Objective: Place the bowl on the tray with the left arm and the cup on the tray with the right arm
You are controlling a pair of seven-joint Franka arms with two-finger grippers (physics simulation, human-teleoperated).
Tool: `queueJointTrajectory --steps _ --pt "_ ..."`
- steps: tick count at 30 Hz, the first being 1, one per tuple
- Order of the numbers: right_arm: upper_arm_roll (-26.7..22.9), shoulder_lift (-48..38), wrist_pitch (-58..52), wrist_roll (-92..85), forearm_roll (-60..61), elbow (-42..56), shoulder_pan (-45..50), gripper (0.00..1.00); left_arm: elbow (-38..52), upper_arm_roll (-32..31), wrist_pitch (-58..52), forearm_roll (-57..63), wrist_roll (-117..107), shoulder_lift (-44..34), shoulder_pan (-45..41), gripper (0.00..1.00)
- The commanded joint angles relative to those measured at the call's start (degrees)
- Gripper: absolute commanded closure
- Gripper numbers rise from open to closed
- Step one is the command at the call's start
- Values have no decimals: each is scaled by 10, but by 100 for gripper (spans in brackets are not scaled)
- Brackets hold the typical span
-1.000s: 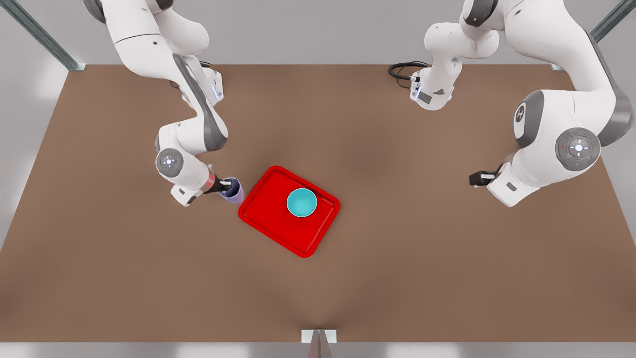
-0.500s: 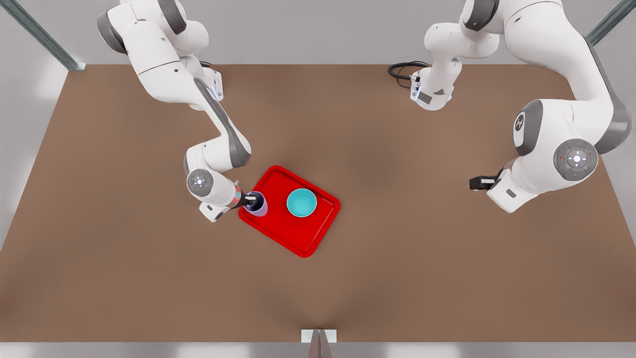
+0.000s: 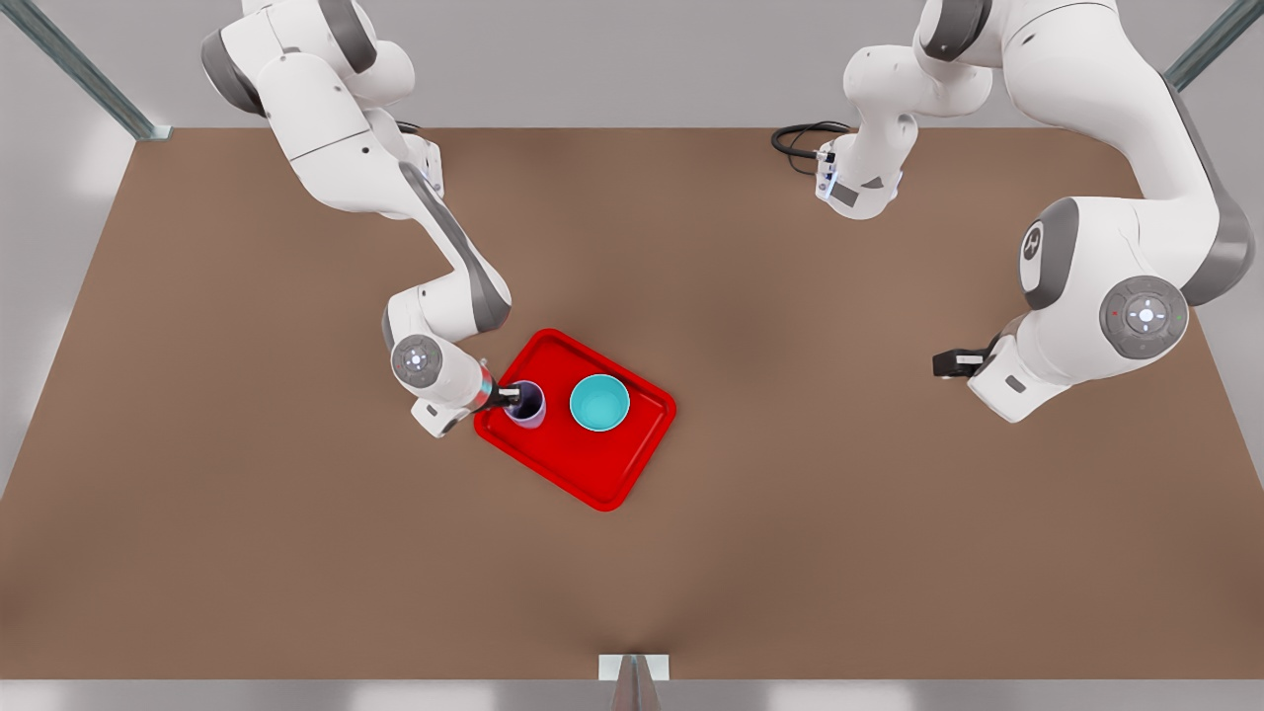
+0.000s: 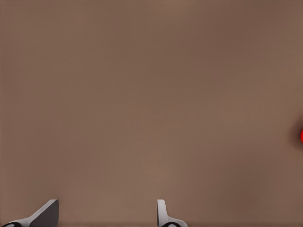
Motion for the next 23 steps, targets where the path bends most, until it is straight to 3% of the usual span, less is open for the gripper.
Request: queueJointTrajectory --steps 1,7,9,11,12,13,15,16,17,23 --pt "0 -1 0 0 0 1 0 28 0 0 0 0 0 0 0 0" --pt "0 -59 -49 -1 2 0 -6 24 2 -3 -5 0 -18 -9 -2 0" --pt "-3 -123 -102 -1 1 7 -9 18 4 -7 -18 -2 -31 -11 -5 0" --pt "-26 -160 -336 -3 -6 160 -27 10 4 -8 -20 -16 -35 -11 -7 0" --pt "-63 -167 -426 -4 -17 228 -26 3 4 -11 -20 -18 -48 -11 -8 0" --pt "-90 -195 -452 -9 -40 251 -27 0 4 -25 -20 -18 -65 -11 -8 0" --pt "-92 -217 -450 -72 -42 251 -106 0 4 -37 -20 -18 -61 -11 -8 0" --pt "-102 -221 -455 -84 -51 253 -114 0 4 -39 -20 -18 -62 -11 -8 0" --pt "-144 -218 -460 -113 -43 252 -114 0 4 -38 -20 -18 -61 -11 -8 0" --pt "-146 -210 -457 -120 -46 251 -110 0 4 -38 -20 -17 -56 -10 -7 0"
